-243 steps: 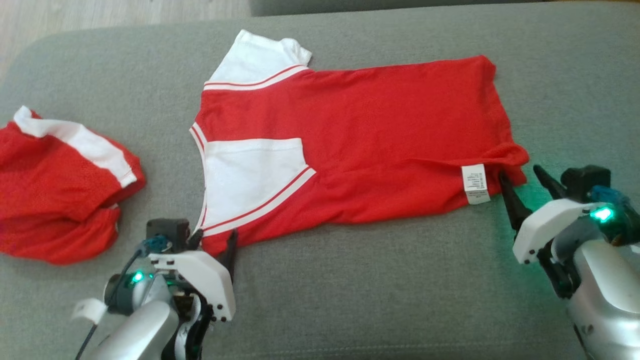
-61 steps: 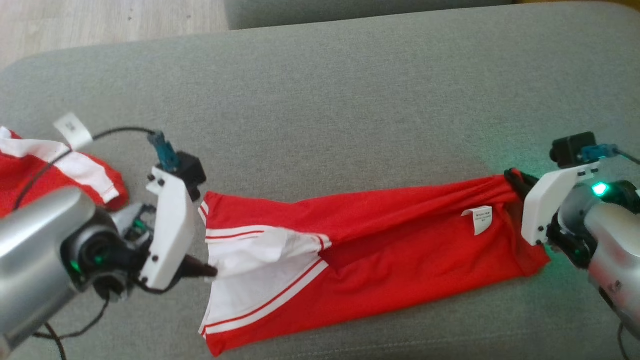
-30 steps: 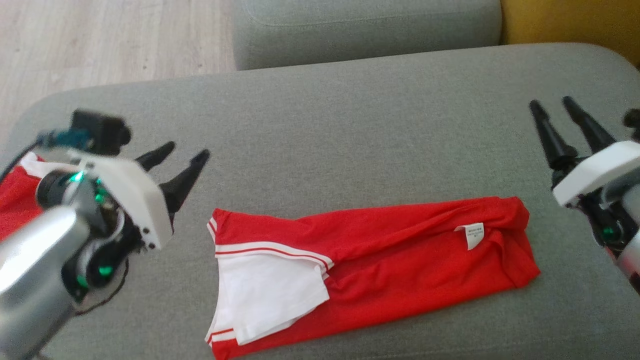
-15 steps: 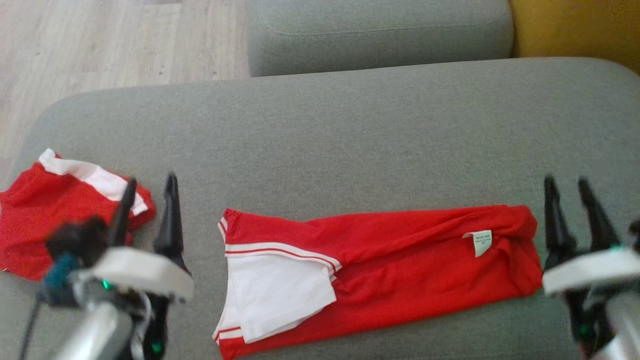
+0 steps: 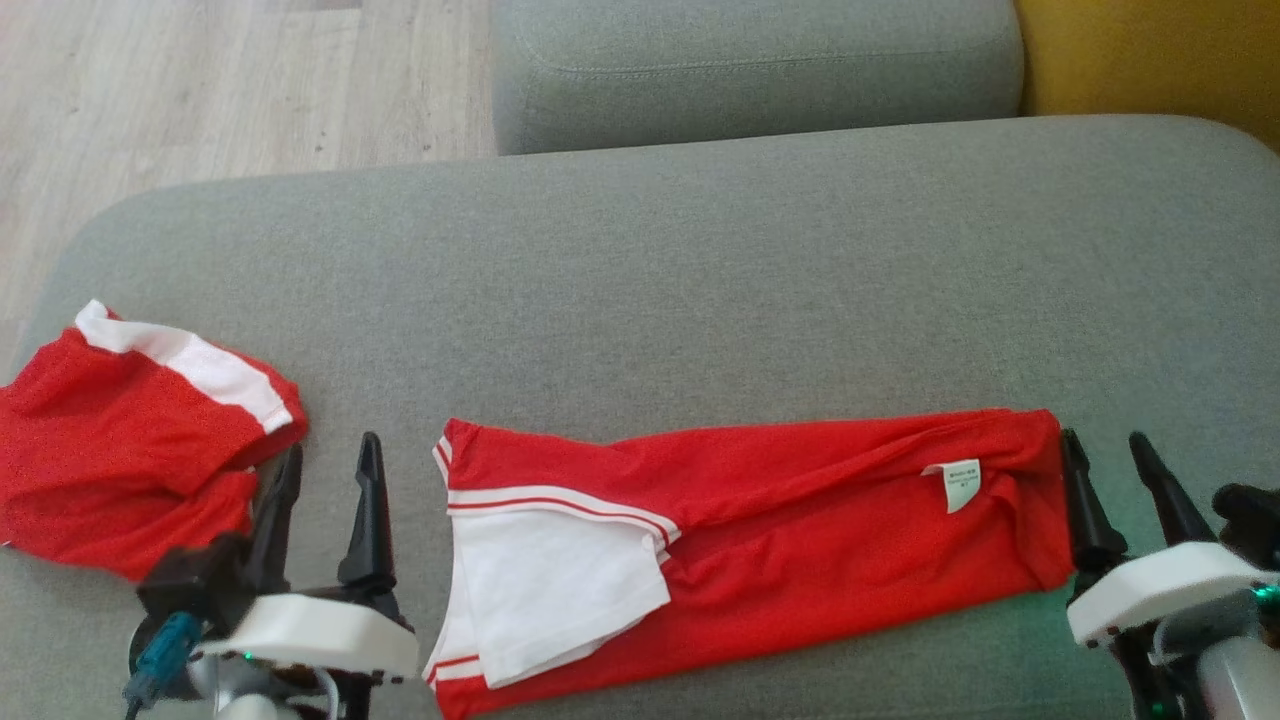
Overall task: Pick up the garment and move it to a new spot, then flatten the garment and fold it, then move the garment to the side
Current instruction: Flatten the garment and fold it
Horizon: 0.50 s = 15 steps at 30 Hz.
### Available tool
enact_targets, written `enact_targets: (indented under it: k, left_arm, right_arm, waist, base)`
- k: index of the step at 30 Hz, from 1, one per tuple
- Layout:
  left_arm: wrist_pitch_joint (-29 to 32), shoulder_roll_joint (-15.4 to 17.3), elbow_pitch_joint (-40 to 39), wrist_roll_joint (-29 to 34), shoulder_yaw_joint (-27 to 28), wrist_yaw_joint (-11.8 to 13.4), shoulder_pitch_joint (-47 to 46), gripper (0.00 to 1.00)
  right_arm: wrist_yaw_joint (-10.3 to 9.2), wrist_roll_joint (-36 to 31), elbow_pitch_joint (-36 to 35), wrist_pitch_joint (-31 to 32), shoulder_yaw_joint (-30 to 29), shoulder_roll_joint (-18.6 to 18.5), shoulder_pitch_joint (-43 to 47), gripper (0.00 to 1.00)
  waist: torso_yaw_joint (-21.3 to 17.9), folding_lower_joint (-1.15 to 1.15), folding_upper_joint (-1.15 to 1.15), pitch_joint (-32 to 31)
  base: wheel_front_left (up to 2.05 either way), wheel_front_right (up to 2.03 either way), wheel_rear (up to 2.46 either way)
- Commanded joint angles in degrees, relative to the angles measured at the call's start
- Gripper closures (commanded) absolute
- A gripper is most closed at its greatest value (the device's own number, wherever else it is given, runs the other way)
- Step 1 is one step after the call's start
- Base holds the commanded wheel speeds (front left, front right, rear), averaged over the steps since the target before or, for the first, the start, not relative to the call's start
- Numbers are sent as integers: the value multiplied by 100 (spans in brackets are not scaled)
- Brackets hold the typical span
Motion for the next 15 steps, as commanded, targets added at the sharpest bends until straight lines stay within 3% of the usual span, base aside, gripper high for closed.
enact_targets:
  k: [1,9,15]
  left_arm:
    - [-69,-20,-149,78,309,-77,-273,0]
    - [-70,-353,186,352,499,-545,-424,0]
    - [-70,-489,354,462,591,-688,-497,0]
  right_arm:
    - [-5,-57,-87,118,34,-60,-276,0]
    - [-5,-93,1161,1509,-224,-39,-1355,0]
    - [-5,-17,2123,2256,-252,-112,-1778,0]
  waist:
    - [-3,0,0,8]
    - [140,0,0,159]
    - [337,0,0,212]
  base:
    - [0,0,0]
    - [0,0,0]
    - [0,0,0]
